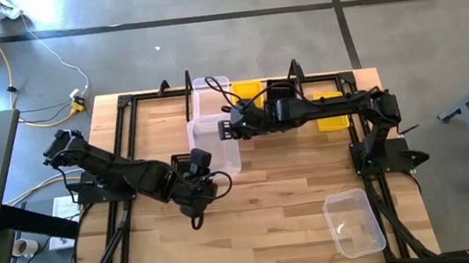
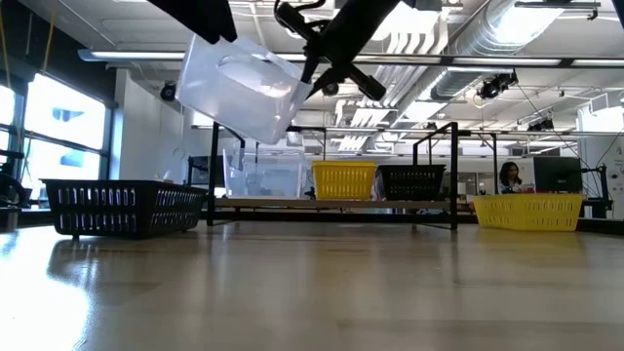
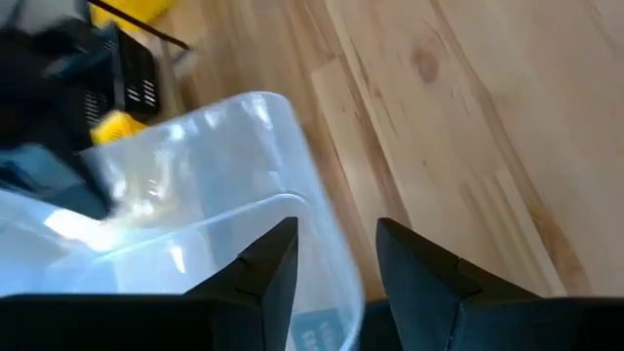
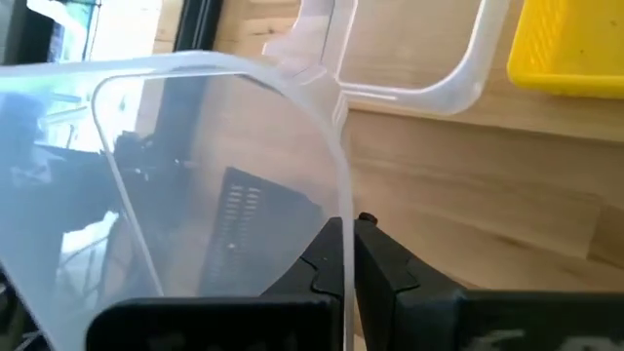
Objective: Stack baskets on shelf by color
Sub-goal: Stack the top transparent bin on the transparent bin on the shelf
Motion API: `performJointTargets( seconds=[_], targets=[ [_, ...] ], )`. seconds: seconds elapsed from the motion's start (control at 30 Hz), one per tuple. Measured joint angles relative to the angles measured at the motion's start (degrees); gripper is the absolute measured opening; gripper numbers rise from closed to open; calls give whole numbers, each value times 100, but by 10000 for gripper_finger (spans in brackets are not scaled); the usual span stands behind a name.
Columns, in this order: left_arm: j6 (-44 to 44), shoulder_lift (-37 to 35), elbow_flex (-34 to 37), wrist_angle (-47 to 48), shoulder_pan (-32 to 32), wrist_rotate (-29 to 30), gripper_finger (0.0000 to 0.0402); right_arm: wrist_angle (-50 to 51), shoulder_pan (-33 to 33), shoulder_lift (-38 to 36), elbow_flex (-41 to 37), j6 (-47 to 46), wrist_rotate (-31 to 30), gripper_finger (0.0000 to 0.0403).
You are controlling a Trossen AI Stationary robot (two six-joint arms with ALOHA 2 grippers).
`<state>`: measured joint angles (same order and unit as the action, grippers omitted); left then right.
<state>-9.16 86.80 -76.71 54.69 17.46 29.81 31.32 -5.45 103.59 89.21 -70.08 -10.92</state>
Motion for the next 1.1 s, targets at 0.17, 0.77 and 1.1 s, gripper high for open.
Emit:
performJointTargets(
  seconds=[0.17,0.77,1.1],
  targets=[
    [152,72,0,319,-117,-197,131,-320,55,0,0,-16,2,0],
    [486,245,-2,1043,-292,24,90,-461,282,-404,0,470,-9,0],
    [447,245,-2,914,-225,126,15,-388,284,-417,-2,1111,68,2]
  ],
)
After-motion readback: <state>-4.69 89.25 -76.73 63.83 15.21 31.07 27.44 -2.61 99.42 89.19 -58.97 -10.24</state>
